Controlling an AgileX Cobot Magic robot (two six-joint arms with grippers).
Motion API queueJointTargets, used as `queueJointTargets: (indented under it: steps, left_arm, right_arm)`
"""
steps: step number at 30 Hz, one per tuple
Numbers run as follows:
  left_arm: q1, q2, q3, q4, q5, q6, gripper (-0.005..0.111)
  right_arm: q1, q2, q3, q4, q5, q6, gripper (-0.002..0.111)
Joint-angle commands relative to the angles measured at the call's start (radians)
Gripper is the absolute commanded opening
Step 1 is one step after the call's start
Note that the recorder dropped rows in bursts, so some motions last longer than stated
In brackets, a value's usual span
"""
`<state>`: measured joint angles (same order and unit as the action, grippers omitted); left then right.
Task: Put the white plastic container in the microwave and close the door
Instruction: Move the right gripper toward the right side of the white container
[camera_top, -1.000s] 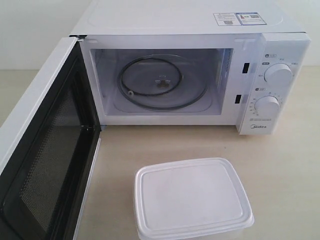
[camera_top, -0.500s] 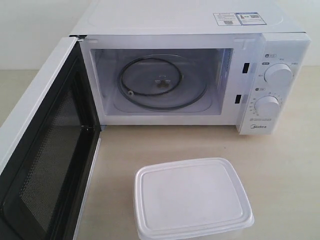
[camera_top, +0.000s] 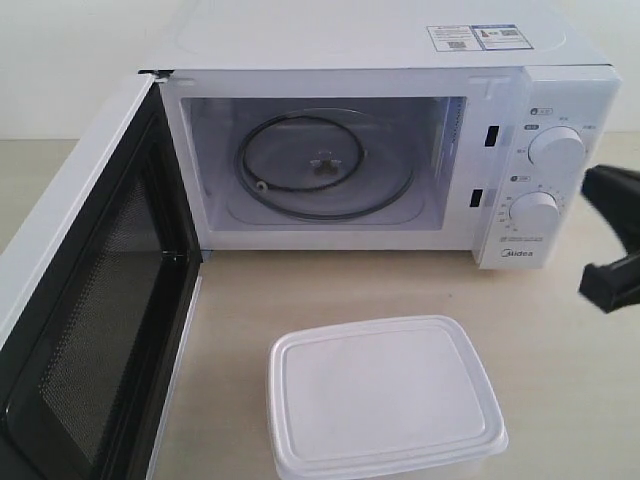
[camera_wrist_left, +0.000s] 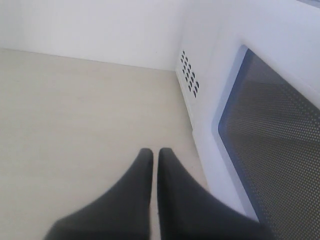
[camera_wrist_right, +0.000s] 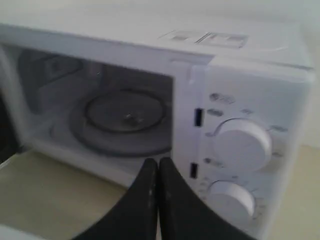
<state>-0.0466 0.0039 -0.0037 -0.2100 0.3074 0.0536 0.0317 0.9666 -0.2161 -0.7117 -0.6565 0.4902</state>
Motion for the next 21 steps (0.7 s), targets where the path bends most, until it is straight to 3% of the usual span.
queueJointTargets:
  steps: [1, 13, 21]
  left_arm:
    - [0.002, -0.004, 0.004, -0.01, -0.004, -0.003, 0.004]
    - [0.002, -0.004, 0.004, -0.01, -0.004, -0.003, 0.004]
    - [0.002, -0.004, 0.004, -0.01, -0.004, -0.003, 0.004]
  right_arm:
    - [0.0, 0.087, -0.006, -0.287, -0.122, 0.12, 0.0]
    - [0.0, 0.196, -0.006, -0.498, -0.266, 0.157, 0.0]
    - [0.0, 0.269, -0.006, -0.48, -0.253, 0.153, 0.0]
